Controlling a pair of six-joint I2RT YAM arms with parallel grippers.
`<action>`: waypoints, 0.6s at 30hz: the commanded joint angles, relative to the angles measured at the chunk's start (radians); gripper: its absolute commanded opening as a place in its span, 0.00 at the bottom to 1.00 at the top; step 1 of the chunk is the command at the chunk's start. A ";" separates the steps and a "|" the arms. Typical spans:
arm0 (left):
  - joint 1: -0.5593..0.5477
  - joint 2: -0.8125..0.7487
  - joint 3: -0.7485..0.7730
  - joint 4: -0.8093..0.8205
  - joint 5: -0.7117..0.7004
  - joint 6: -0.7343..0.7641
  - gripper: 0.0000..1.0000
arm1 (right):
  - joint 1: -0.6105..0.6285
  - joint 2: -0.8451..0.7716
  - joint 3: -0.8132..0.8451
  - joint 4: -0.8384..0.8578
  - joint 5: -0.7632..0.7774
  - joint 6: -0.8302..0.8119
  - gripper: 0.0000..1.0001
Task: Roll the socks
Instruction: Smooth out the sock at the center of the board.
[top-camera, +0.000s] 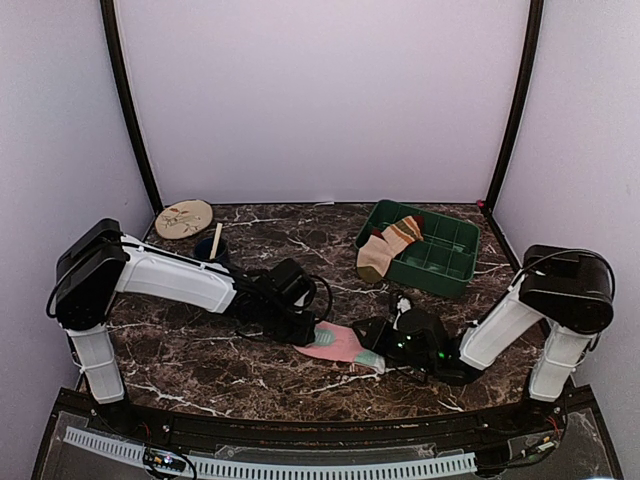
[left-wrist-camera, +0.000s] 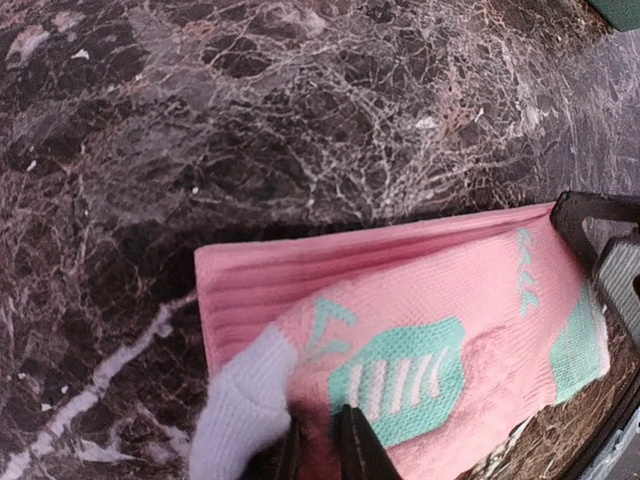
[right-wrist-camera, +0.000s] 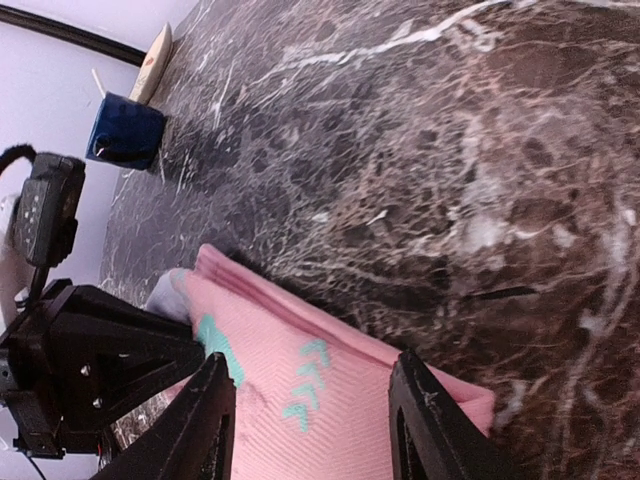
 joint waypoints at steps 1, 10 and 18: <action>-0.022 0.047 -0.093 -0.181 0.075 -0.040 0.18 | -0.045 -0.048 -0.052 -0.081 0.072 0.006 0.49; -0.022 0.037 -0.136 -0.132 0.104 -0.101 0.18 | -0.077 -0.176 -0.066 -0.220 0.095 -0.062 0.50; -0.022 0.008 -0.194 -0.061 0.117 -0.209 0.18 | -0.016 -0.310 -0.140 -0.270 0.081 -0.015 0.53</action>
